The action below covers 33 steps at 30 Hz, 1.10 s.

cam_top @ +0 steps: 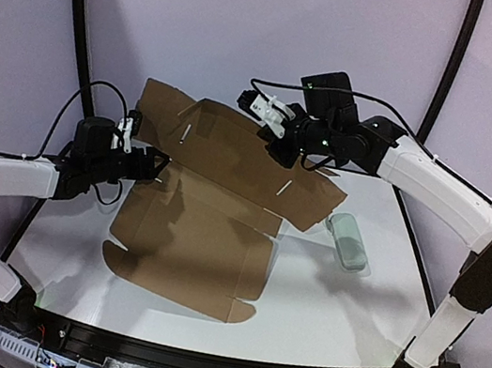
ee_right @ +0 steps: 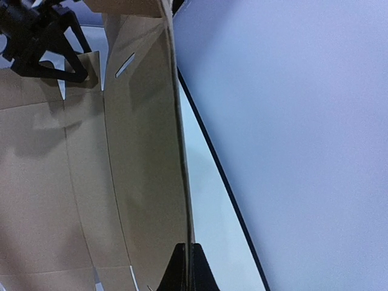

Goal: Fold the paper box

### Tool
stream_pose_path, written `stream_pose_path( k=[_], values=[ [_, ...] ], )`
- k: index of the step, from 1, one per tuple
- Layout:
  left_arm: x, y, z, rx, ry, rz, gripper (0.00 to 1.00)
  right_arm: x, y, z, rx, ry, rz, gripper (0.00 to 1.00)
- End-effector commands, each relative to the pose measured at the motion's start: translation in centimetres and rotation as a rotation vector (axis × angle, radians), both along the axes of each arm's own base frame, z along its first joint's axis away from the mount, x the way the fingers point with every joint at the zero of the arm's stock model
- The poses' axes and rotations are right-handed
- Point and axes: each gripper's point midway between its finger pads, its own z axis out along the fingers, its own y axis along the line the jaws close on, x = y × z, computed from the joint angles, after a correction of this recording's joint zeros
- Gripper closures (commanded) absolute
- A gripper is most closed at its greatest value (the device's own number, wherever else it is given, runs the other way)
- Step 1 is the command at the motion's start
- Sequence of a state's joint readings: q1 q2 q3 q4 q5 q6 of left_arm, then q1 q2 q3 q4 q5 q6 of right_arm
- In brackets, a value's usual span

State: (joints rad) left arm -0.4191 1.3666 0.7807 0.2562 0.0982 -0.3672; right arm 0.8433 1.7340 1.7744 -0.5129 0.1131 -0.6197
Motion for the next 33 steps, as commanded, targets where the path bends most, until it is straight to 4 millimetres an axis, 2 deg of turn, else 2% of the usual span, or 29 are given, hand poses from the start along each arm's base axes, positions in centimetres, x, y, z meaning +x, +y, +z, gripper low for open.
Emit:
stream_pose_path(
  k=[1, 3, 5, 9, 17, 22, 31, 33],
  values=[
    [0.2, -0.9, 1.0, -0.041, -0.018, -0.037, 0.32, -0.1, -0.4, 4.3, 0.133, -0.004, -0.041, 1.0],
    [0.2, -0.8, 0.6, -0.048, 0.006, -0.026, 0.45, 0.3, -0.2, 4.2, 0.147, 0.01, -0.058, 1.0],
    [0.3, -0.9, 0.4, -0.051, 0.023, -0.022, 0.51, 0.5, -0.1, 4.2, 0.154, 0.015, -0.071, 1.0],
    [0.2, -1.1, 0.2, -0.045, 0.03, -0.018, 0.58, 1.1, 0.1, 3.7, 0.152, 0.032, -0.106, 1.0],
    [0.0, -1.1, 0.5, 0.036, 0.009, -0.011, 0.7, 2.0, 0.6, 1.4, 0.123, 0.081, -0.153, 1.0],
    [-0.5, -2.6, -0.9, 0.208, 0.069, -0.089, 0.87, 2.2, 1.2, 0.6, 0.118, 0.1, -0.148, 1.0],
    [-1.7, -4.5, -2.6, 0.336, 0.101, -0.242, 0.94, 2.0, 1.5, 0.1, 0.113, 0.112, -0.125, 1.0],
    [-2.1, -5.8, -2.7, 0.365, 0.08, -0.299, 0.95, 1.7, 1.8, -0.2, 0.115, 0.13, -0.107, 1.0]
  ],
)
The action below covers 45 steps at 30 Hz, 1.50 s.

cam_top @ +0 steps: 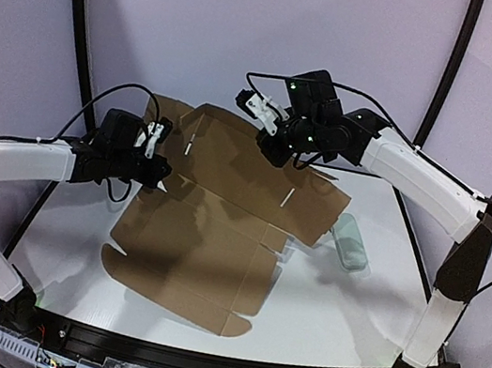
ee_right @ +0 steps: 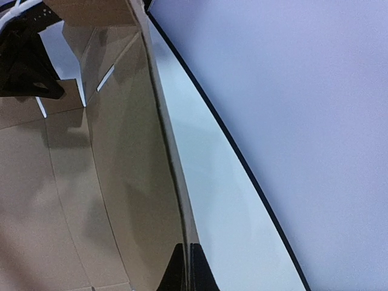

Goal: Fold the paper box

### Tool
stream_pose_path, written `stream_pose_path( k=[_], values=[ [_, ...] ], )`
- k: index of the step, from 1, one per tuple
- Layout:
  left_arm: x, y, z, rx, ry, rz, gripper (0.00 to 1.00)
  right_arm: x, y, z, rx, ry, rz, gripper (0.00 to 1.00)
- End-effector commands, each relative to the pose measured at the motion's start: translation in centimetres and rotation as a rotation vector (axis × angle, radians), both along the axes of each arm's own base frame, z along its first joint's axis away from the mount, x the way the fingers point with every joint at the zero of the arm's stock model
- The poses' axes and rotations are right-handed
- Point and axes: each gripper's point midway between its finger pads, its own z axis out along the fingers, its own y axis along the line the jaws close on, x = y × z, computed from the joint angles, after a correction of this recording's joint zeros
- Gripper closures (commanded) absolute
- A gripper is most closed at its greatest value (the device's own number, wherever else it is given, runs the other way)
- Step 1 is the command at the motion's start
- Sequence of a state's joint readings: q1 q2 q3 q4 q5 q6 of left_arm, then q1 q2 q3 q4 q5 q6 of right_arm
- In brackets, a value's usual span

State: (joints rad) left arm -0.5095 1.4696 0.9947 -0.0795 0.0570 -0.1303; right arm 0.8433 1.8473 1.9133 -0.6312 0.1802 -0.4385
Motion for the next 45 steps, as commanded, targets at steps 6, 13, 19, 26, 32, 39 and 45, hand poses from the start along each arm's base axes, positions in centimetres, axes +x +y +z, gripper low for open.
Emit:
stream_pose_path(
  k=[6, 13, 19, 26, 32, 39, 45],
  values=[
    [-1.9, -4.9, -1.5, 0.271, -0.058, -0.186, 0.99, -0.3, 1.8, 0.7, 0.088, 0.017, 0.049, 1.0],
    [-1.4, -7.2, -2.9, 0.478, -0.166, -0.097, 0.99, -0.4, 2.0, -0.9, 0.046, -0.009, 0.055, 1.0],
    [-1.0, -8.2, -4.4, 0.468, -0.16, -0.048, 0.99, 0.3, 1.4, -2.0, -0.002, -0.048, 0.023, 1.0],
    [-0.9, -7.2, -3.2, 0.405, -0.194, 0.042, 0.88, 1.8, 1.1, -2.7, -0.041, -0.096, -0.031, 1.0],
    [-2.5, -5.1, -3.1, 0.359, -0.184, 0.084, 0.58, 3.7, 0.2, -3.8, -0.132, -0.184, -0.042, 1.0],
    [-6.9, -1.5, 0.8, 0.137, -0.217, 0.119, 0.02, 5.0, 0.0, -5.9, -0.198, -0.218, -0.018, 1.0],
    [-7.5, 5.4, 4.4, 0.074, -0.285, 0.376, 0.01, 5.1, 0.5, -7.9, -0.282, -0.336, 0.069, 1.0]
  ],
)
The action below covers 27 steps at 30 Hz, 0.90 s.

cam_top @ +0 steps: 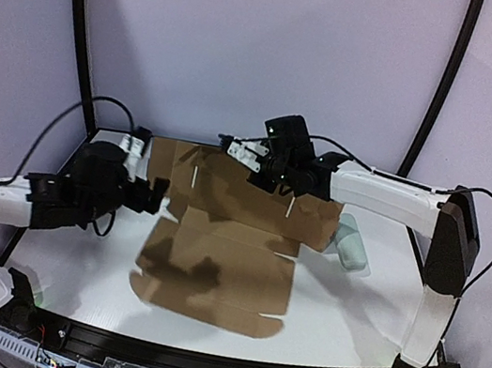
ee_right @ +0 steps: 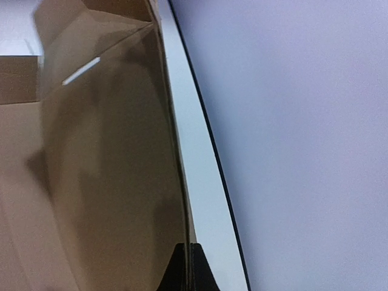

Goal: Fold the paper box

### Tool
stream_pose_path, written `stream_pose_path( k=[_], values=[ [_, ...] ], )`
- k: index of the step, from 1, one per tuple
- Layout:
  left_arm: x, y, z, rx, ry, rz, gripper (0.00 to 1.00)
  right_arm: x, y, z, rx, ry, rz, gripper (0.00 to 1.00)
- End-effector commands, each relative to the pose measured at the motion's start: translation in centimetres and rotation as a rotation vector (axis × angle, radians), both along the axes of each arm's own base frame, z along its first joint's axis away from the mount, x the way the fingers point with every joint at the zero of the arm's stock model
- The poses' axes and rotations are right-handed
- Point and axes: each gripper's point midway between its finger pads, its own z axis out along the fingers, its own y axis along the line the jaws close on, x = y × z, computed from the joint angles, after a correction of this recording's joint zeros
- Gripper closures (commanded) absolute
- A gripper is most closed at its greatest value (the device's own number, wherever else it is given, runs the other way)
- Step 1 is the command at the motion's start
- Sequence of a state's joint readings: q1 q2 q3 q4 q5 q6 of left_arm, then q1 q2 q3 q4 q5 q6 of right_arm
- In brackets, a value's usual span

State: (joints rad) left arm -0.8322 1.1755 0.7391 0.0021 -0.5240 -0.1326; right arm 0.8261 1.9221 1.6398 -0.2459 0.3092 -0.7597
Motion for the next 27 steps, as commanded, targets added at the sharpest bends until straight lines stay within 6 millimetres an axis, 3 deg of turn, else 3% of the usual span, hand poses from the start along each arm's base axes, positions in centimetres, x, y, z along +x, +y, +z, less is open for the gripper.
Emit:
stream_pose_path(
  k=[1, 3, 4, 5, 6, 11, 14, 20, 23, 27],
  values=[
    [0.7, 6.7, 1.9, -0.158, -0.028, 0.259, 0.01, 1.1, 0.3, 0.0, -0.045, -0.13, 0.037, 1.0],
    [1.4, 9.5, 1.5, -0.233, 0.0, 0.347, 0.01, 1.2, 0.2, -0.3, -0.04, -0.147, 0.034, 1.0],
    [1.2, 9.4, 1.4, -0.237, 0.004, 0.336, 0.01, 1.1, 0.2, -0.4, -0.04, -0.148, 0.034, 1.0],
    [1.9, 12.0, 1.0, -0.288, 0.016, 0.431, 0.01, 1.0, 0.3, -0.9, -0.037, -0.161, 0.036, 1.0],
    [2.2, 13.2, 0.8, -0.319, 0.026, 0.475, 0.01, 0.8, 0.5, -0.8, -0.034, -0.18, 0.048, 1.0],
    [3.9, 16.3, -1.7, -0.393, 0.133, 0.611, 0.01, -0.7, 1.1, -1.2, -0.06, -0.331, 0.083, 1.0],
    [5.0, 16.2, -2.9, -0.398, 0.177, 0.615, 0.01, -1.0, 1.0, 0.1, -0.039, -0.393, 0.071, 1.0],
    [7.2, 15.3, -3.1, -0.429, 0.187, 0.57, 0.01, -1.9, 0.9, 3.0, -0.011, -0.501, 0.069, 1.0],
    [9.1, 15.2, -3.3, -0.467, 0.207, 0.529, 0.01, -2.7, 1.1, 4.6, 0.026, -0.515, 0.096, 1.0],
    [12.7, 16.0, -4.6, -0.45, 0.243, 0.491, 0.01, -4.4, 1.3, 4.5, 0.066, -0.456, 0.165, 1.0]
  ],
)
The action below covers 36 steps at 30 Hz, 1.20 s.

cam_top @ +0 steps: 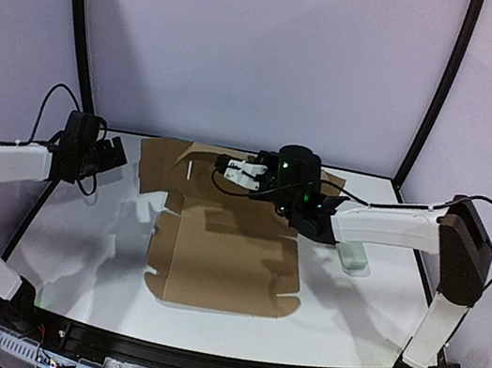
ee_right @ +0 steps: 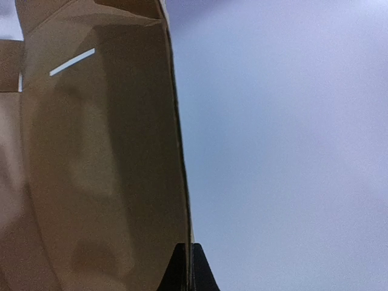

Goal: Fold the paper box

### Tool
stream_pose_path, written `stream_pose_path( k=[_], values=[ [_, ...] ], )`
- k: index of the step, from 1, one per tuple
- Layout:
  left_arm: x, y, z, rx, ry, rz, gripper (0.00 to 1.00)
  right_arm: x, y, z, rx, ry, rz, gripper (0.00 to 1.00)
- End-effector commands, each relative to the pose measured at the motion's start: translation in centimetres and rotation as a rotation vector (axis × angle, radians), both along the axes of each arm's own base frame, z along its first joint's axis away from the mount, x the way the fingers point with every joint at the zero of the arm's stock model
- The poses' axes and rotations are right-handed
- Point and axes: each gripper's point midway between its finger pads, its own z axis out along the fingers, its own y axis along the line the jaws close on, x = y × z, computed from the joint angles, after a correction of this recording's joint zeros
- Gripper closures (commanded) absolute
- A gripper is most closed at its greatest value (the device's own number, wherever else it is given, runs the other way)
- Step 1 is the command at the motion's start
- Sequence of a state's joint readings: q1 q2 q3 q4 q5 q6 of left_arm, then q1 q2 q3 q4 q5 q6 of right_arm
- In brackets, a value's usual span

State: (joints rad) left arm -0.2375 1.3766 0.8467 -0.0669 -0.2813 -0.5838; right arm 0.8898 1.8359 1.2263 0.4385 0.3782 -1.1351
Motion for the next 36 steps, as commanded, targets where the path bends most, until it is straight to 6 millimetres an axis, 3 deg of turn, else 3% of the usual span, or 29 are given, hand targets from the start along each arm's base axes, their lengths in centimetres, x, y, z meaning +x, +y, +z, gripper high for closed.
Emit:
stream_pose_path(
  k=[1, 4, 7, 8, 13, 19, 22, 29, 36],
  values=[
    [3.9, -0.3, 0.0, -0.022, -0.009, -0.093, 0.01, -2.1, 0.5, 3.7, 0.114, -0.025, 0.083, 1.0],
    [5.4, -0.7, -0.3, -0.013, 0.0, -0.13, 0.01, -2.2, 0.6, 3.0, 0.097, -0.024, 0.09, 1.0],
    [6.5, -3.2, -0.3, -0.059, -0.013, -0.263, 0.01, -2.0, 0.7, 2.7, 0.092, -0.026, 0.081, 1.0],
    [6.6, -6.0, 0.2, -0.119, -0.036, -0.413, 0.01, -2.0, 0.8, 2.7, 0.093, -0.026, 0.08, 1.0],
    [5.8, -10.2, 0.8, -0.192, -0.083, -0.659, 0.01, -1.8, 1.0, 2.9, 0.109, -0.024, 0.074, 1.0],
    [3.5, -15.1, -0.7, -0.16, -0.035, -0.868, 0.05, -1.4, 1.3, 2.2, 0.096, 0.003, 0.065, 1.0],
    [2.5, -16.5, -1.0, -0.132, -0.021, -0.909, 0.07, -1.0, 1.4, 1.5, 0.082, 0.014, 0.051, 1.0],
    [1.4, -17.5, -1.8, -0.164, 0.021, -0.905, 0.11, -0.5, 1.7, -0.5, 0.063, 0.066, 0.026, 1.0],
    [-1.3, -19.3, -4.6, -0.188, 0.079, -0.965, 0.12, -0.5, 1.5, -2.3, 0.036, 0.091, 0.01, 1.0]
  ],
)
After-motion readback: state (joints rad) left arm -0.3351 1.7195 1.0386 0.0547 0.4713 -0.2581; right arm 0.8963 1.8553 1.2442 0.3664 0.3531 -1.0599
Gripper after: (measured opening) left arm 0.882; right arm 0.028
